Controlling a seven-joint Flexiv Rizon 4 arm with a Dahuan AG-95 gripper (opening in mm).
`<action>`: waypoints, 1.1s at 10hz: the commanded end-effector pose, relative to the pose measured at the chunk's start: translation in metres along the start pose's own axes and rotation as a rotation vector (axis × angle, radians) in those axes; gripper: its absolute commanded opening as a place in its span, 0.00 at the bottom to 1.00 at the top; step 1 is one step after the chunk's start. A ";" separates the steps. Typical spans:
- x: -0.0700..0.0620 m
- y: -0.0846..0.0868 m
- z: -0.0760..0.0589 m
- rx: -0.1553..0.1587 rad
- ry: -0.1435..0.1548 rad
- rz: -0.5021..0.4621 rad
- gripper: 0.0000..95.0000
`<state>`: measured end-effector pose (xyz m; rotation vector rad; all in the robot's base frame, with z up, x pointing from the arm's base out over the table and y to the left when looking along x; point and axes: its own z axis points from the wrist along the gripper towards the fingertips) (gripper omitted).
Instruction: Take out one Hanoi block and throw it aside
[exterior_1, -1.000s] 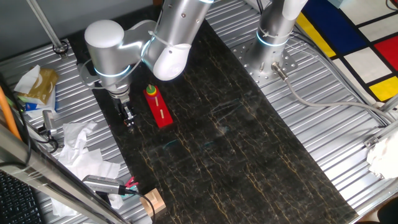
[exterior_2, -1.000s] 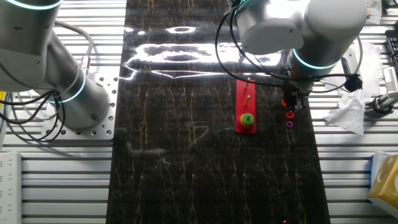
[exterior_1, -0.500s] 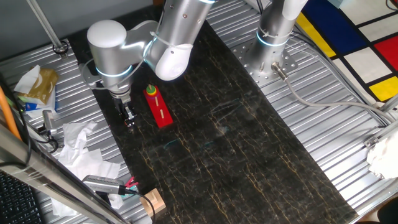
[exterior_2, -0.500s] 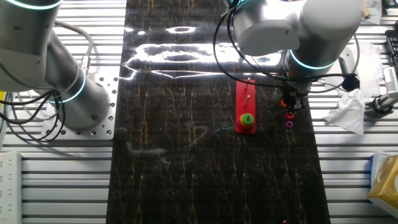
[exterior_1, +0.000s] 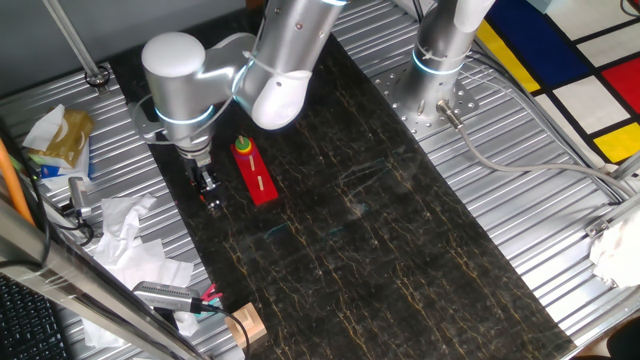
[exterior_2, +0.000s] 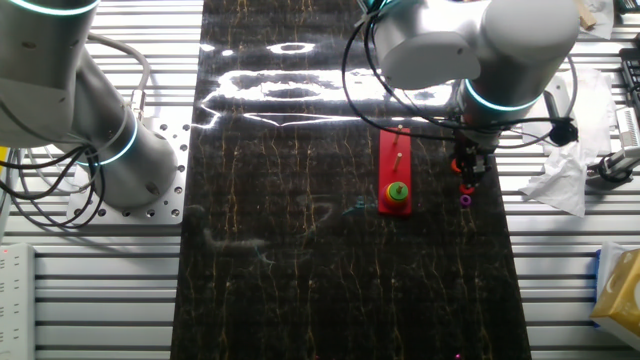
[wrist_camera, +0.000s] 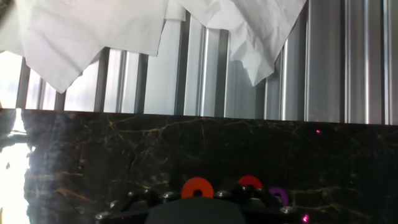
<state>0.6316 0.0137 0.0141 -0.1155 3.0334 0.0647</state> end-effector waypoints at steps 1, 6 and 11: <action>0.003 0.004 -0.010 0.027 0.031 0.024 0.20; 0.008 0.010 -0.023 0.051 0.045 0.026 0.00; 0.011 0.011 -0.031 0.076 0.044 0.009 0.00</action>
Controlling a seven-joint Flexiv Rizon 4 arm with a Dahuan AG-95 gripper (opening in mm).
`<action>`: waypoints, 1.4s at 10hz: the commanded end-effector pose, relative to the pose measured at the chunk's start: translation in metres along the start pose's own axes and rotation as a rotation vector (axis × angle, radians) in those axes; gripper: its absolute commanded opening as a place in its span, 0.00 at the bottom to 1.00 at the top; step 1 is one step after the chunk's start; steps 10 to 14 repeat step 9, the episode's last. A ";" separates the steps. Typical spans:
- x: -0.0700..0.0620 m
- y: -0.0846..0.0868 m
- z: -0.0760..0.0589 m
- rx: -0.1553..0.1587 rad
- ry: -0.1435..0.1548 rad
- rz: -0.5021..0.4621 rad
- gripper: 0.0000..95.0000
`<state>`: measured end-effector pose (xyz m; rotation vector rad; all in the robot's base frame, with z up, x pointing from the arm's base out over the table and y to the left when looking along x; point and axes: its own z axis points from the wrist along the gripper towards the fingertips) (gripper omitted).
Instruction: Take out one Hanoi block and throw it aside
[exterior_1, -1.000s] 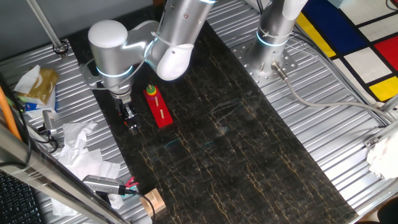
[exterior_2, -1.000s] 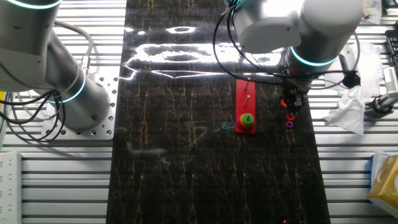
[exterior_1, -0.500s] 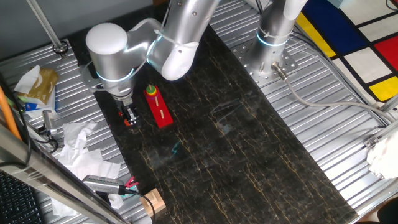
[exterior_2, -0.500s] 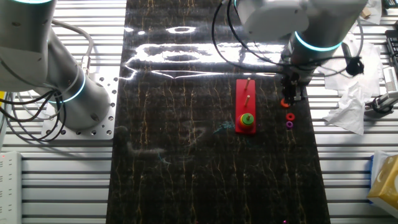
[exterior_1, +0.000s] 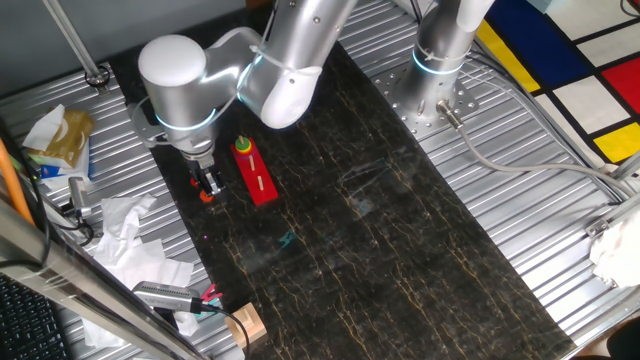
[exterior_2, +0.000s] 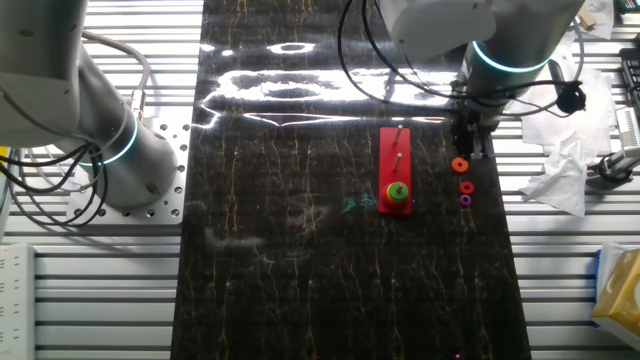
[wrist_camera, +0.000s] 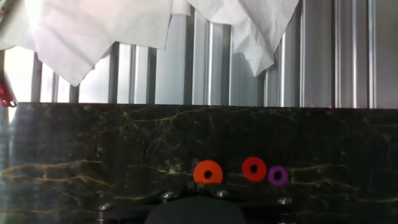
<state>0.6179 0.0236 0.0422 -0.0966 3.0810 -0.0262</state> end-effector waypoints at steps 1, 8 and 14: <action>0.004 -0.003 -0.008 0.023 -0.001 -0.021 0.00; 0.021 0.009 -0.036 0.045 0.008 0.003 0.00; 0.021 0.009 -0.036 0.040 0.006 -0.001 0.00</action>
